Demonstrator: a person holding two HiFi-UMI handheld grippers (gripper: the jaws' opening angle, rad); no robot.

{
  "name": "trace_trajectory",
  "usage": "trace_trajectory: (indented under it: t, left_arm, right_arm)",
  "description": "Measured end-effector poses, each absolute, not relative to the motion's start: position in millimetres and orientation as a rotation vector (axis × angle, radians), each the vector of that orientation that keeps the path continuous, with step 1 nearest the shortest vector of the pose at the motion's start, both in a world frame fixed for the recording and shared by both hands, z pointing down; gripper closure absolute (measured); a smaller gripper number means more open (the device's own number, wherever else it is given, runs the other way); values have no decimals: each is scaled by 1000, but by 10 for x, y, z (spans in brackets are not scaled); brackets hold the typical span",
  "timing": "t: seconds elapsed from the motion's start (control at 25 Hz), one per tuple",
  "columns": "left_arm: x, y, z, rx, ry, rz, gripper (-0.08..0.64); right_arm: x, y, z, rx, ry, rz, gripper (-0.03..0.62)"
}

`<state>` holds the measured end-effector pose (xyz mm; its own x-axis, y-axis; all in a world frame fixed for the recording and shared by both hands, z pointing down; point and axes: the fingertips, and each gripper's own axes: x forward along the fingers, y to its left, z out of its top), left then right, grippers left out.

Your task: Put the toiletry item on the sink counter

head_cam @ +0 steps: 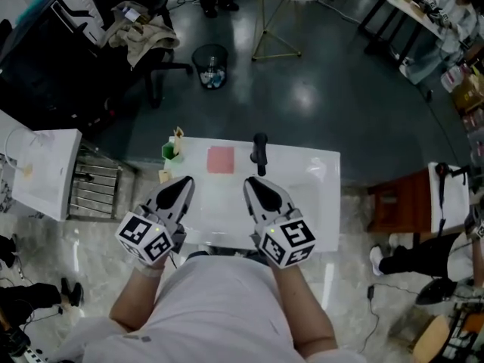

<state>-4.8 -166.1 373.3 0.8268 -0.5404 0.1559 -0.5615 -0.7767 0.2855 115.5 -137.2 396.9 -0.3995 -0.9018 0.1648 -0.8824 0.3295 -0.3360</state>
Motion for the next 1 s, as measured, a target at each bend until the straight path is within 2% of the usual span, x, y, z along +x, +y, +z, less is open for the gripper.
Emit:
trace_trajectory:
  t: [0.52,1.0]
  left_arm:
    - [375,-1749,3437,2765,-745,23,541]
    - [373,-1763,3374,2788,-740,5,541]
  right_arm:
    - [1529,-1314,3539,-1747,2447,-447,557]
    - [1645,-1320,3463,-1761,2406,-408,557]
